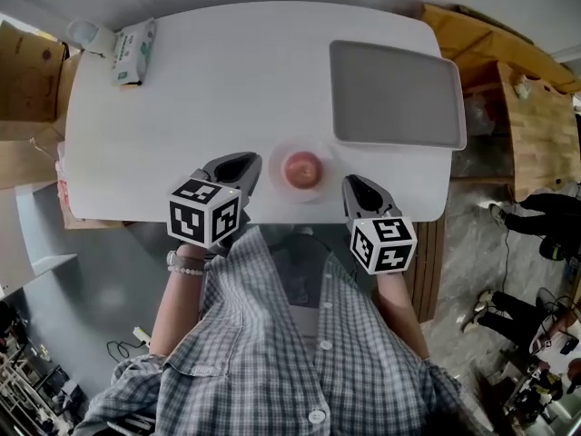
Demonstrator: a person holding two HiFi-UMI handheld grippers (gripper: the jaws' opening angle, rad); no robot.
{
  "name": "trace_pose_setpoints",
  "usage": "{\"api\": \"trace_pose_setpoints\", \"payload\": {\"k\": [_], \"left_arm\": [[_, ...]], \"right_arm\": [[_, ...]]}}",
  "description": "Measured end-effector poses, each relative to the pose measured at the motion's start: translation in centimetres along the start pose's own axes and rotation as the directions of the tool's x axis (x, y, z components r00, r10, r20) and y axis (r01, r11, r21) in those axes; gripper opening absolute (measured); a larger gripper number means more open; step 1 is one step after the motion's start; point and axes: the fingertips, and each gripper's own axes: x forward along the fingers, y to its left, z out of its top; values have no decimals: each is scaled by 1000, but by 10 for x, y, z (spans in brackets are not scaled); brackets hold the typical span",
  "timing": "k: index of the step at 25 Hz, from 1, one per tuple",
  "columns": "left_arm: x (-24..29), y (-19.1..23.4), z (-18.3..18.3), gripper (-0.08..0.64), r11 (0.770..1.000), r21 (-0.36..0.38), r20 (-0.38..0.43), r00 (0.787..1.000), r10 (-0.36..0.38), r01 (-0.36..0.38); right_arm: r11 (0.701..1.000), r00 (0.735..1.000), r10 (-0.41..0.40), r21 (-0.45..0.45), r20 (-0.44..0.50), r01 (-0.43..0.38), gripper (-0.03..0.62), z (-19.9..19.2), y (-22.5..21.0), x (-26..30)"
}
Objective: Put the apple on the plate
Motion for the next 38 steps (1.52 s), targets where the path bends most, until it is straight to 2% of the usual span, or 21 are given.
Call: {"api": "trace_pose_setpoints", "payload": {"k": [4,6,8,13,18,24,32,38], "left_arm": [[18,10,-10,11,999,43,-96,995,-13,17],[26,14,-14,19,999,45,-129,991,-24,30],[32,16,-22,77,998,31,-160,986,-45,50],[49,23,-48,103,997,18,-272,960,-65,73],[60,26,-68,127,997,-6,-351,933,-76,79],[68,23,-81,127,995,-30,-385,918,-96,92],[69,27,-81,126,992,-91,-370,922,-117,90],[69,27,-80,124,991,-103,-375,919,-121,89]], "right_arm": [[995,997,30,94,-77,-23,32,-11,0,20],[995,994,22,97,-105,-12,32,-15,-3,27],[995,991,15,102,-130,-2,32,-19,-5,32],[994,980,18,107,-199,4,35,-34,-9,43],[993,969,49,113,-244,-21,81,-42,-9,52],[993,957,36,118,-287,-2,83,-51,-9,60],[984,952,79,175,-297,-27,83,-52,-4,66],[977,950,107,208,-294,-46,81,-49,-4,69]]}}
